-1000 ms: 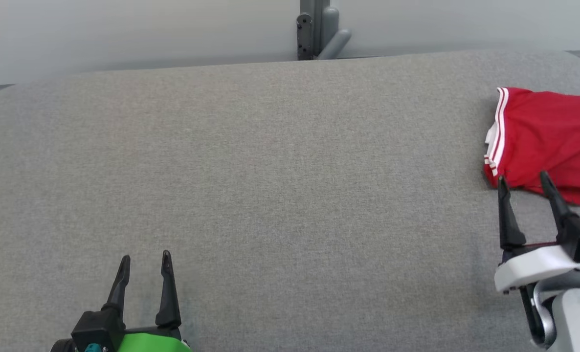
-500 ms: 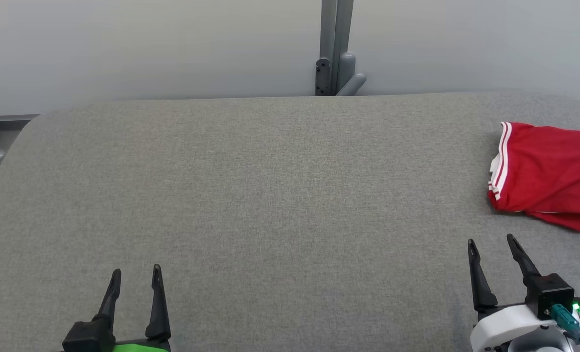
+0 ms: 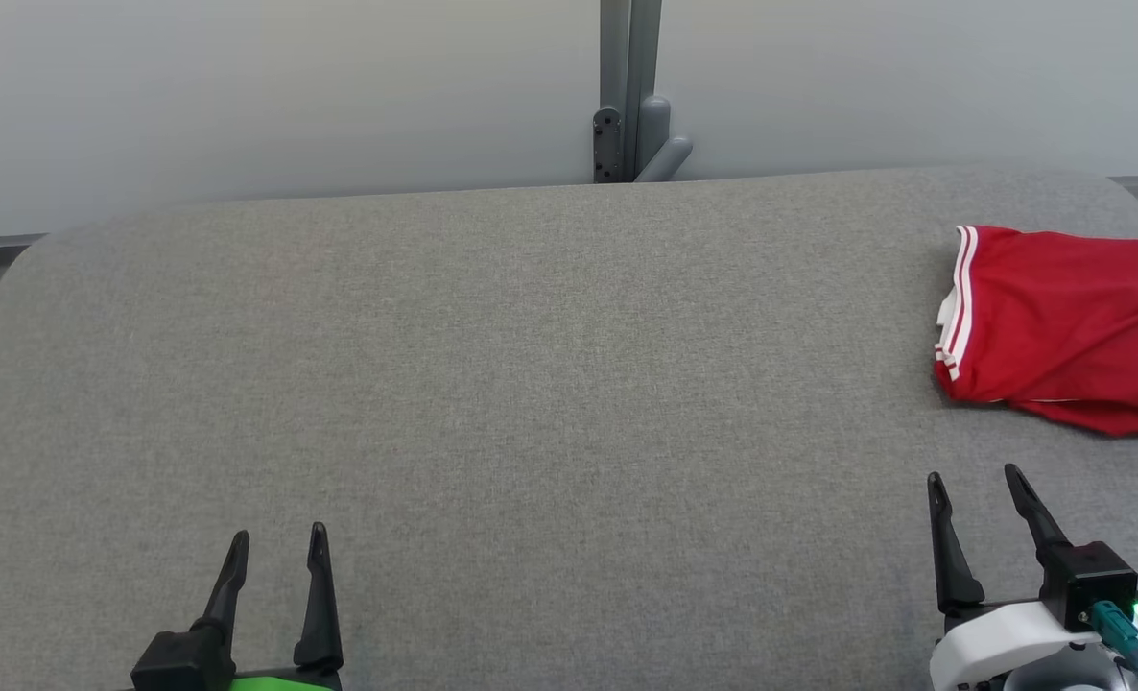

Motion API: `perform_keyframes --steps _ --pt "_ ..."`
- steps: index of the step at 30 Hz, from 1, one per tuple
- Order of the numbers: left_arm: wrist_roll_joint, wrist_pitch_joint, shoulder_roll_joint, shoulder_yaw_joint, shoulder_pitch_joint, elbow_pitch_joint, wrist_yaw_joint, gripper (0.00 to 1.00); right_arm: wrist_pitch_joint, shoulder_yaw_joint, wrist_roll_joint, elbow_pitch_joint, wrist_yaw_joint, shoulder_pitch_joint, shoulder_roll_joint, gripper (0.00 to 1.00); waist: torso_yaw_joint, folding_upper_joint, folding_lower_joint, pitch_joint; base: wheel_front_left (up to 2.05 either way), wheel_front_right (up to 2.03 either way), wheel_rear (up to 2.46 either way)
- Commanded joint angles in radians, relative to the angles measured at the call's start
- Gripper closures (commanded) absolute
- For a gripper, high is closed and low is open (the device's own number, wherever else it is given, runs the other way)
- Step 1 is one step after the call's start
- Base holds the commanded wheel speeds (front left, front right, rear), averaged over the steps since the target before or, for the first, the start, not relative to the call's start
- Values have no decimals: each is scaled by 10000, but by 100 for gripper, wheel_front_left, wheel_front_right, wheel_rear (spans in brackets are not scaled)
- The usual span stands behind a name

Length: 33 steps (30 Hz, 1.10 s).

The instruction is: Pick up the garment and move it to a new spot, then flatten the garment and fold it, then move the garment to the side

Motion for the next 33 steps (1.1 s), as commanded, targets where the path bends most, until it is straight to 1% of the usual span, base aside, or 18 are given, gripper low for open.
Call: perform_keyframes --steps 1,13,20,33 --pt "-85 -27 26 0 -52 25 -42 0 -25 -30 83 1 -20 -91 -1 0 -29 13 0 -9 0 0 0" --pt "-35 -27 26 66 -2 138 -84 0 -24 -215 117 94 -20 -180 -2 0 -222 13 0 -75 0 0 0" --pt "-103 -27 26 20 -20 205 20 0 -24 12 28 220 -20 -233 -18 0 -154 13 0 -121 0 0 0" --pt "-127 -27 26 2 30 151 77 0 -24 -16 104 473 -20 -311 -10 0 -40 13 0 -156 0 0 0"
